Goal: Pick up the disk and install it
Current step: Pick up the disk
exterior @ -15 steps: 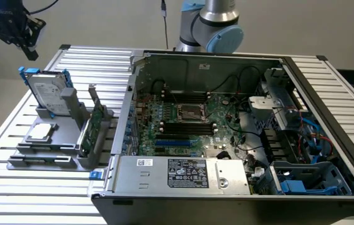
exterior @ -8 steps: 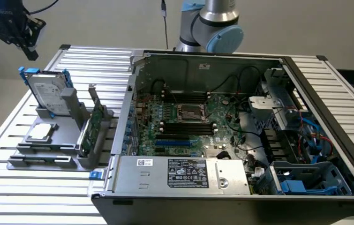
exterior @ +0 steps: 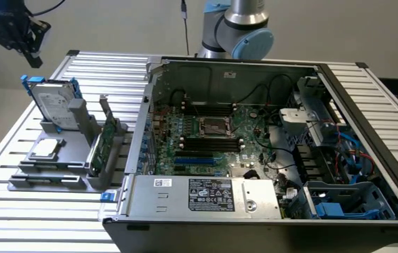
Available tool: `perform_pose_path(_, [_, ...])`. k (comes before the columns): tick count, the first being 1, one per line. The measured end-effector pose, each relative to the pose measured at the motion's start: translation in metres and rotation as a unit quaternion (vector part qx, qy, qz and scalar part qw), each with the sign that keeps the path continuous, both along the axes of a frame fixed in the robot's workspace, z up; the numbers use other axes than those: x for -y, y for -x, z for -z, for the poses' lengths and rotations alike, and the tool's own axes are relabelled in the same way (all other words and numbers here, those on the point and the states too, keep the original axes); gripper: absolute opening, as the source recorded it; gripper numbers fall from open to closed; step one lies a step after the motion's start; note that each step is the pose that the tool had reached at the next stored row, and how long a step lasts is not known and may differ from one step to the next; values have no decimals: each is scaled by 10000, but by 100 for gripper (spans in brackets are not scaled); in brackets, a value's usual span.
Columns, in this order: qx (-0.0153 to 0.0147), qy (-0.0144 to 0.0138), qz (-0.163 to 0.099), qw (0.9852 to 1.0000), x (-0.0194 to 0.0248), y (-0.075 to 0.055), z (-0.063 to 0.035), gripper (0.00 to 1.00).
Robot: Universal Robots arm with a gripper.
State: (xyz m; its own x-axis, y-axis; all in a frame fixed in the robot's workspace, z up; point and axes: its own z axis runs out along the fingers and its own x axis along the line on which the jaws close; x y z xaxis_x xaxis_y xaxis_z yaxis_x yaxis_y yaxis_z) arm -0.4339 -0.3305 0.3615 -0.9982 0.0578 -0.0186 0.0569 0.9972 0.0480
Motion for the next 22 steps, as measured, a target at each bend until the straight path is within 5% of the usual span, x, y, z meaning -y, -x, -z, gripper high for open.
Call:
perform_pose_path(7, [-23, -14, -327, 9995, -1, 23, 18, 11])
perform_pose_path(11, [-35, -14, -650, 9979, 0, 23, 24, 11])
perform_pose_path(17, [-42, -13, -1190, 9929, 0, 23, 29, 11])
perform_pose_path(22, [-53, -9, -1641, 9864, 0, 23, 32, 11])
